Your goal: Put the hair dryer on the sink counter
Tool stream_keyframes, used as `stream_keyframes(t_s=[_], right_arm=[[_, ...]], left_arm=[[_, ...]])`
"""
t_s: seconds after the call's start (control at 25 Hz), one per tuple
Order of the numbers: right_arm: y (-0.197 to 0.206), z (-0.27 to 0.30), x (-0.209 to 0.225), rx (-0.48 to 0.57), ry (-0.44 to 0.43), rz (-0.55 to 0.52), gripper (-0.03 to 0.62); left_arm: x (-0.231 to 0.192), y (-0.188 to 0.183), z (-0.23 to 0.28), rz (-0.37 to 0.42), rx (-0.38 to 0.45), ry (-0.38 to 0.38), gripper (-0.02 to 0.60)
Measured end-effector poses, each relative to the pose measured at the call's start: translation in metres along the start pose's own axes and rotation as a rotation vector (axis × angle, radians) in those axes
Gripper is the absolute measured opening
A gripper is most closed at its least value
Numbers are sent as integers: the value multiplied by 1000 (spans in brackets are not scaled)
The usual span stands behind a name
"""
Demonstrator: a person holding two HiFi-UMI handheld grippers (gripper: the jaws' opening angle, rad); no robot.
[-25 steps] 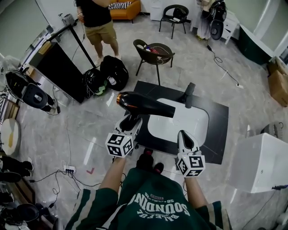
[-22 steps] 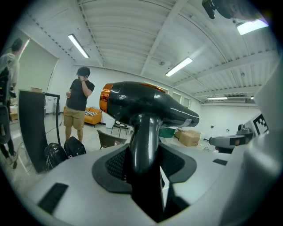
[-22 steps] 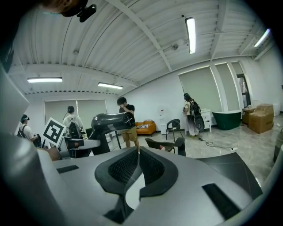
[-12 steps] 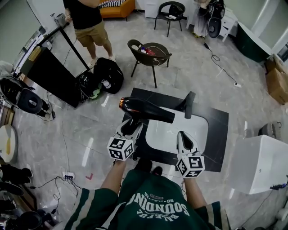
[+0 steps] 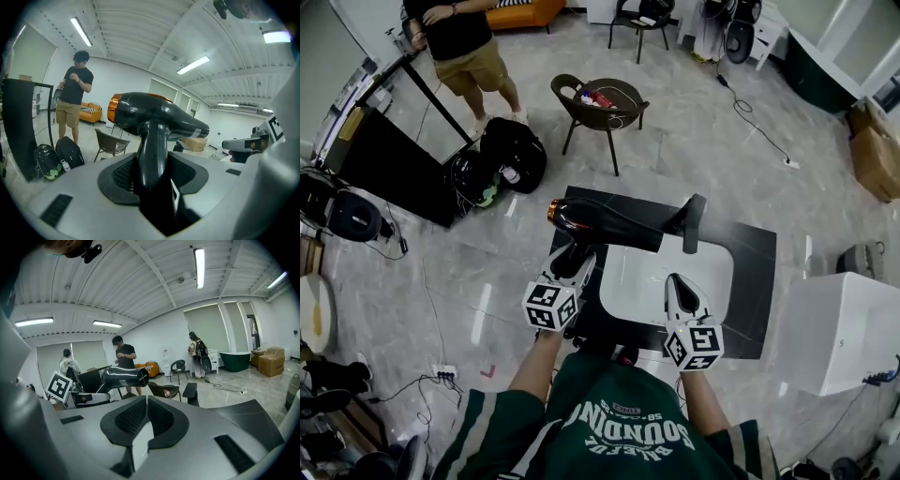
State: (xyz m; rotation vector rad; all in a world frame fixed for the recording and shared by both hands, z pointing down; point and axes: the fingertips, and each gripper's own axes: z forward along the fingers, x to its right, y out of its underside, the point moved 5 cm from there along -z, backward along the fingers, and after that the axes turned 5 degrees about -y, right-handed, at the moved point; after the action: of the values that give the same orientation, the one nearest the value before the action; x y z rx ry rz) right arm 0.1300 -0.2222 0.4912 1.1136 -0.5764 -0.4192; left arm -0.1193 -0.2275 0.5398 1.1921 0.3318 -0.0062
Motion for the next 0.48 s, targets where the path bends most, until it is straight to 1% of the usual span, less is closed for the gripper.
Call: stream_keyframes(t_s=[0.48], right_arm=[[5,19,22,-50,37,18,44]], left_arm=[[-14,11,52,-9,-68,25,192]])
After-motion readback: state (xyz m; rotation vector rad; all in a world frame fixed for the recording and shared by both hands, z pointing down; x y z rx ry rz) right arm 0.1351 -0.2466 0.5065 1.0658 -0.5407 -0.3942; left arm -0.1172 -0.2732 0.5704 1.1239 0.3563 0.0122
